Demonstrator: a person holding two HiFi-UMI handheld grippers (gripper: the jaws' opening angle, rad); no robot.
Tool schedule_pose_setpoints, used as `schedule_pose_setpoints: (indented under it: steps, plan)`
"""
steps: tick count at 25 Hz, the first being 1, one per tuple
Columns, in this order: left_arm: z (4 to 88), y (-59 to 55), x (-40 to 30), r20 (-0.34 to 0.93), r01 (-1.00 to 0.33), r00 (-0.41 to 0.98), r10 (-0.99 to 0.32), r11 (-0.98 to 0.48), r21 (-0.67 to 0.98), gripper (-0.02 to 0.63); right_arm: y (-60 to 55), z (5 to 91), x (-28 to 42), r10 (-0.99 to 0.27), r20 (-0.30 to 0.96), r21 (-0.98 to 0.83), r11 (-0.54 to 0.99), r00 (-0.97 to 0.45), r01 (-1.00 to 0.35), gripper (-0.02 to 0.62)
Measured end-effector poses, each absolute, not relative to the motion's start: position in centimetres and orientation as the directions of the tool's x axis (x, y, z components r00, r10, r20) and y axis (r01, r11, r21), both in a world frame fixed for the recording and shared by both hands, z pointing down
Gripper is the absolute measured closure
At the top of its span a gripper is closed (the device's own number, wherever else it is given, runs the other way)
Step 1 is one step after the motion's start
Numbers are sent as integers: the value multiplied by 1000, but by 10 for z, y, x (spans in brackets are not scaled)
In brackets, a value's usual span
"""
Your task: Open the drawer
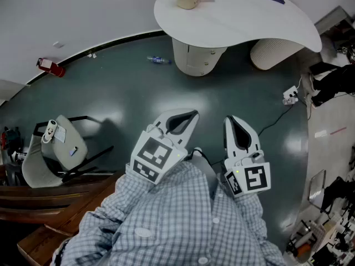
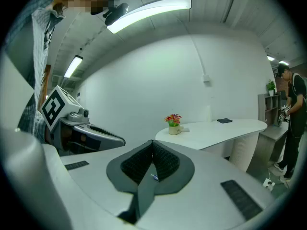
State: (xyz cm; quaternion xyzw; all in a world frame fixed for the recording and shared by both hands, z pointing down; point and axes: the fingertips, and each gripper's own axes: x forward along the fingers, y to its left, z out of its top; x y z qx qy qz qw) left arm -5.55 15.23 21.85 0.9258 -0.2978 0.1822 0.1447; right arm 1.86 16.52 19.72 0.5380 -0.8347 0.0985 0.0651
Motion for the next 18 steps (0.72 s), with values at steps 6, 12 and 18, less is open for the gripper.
schedule_pose_setpoints:
  steps: [6, 12, 18]
  plan:
    - [219, 152, -58, 421, -600, 760, -495, -783, 163, 603, 165, 198, 14, -885, 213, -91, 404, -414, -910, 586]
    - [221, 152, -60, 422, -594, 764, -488, -787, 166, 603, 165, 199, 14, -891, 214, -104, 388, -401, -916, 586]
    - [220, 143, -63, 417, -586, 771, -481, -793, 167, 603, 162, 200, 21, -907, 222, -121, 337, -357, -934, 586]
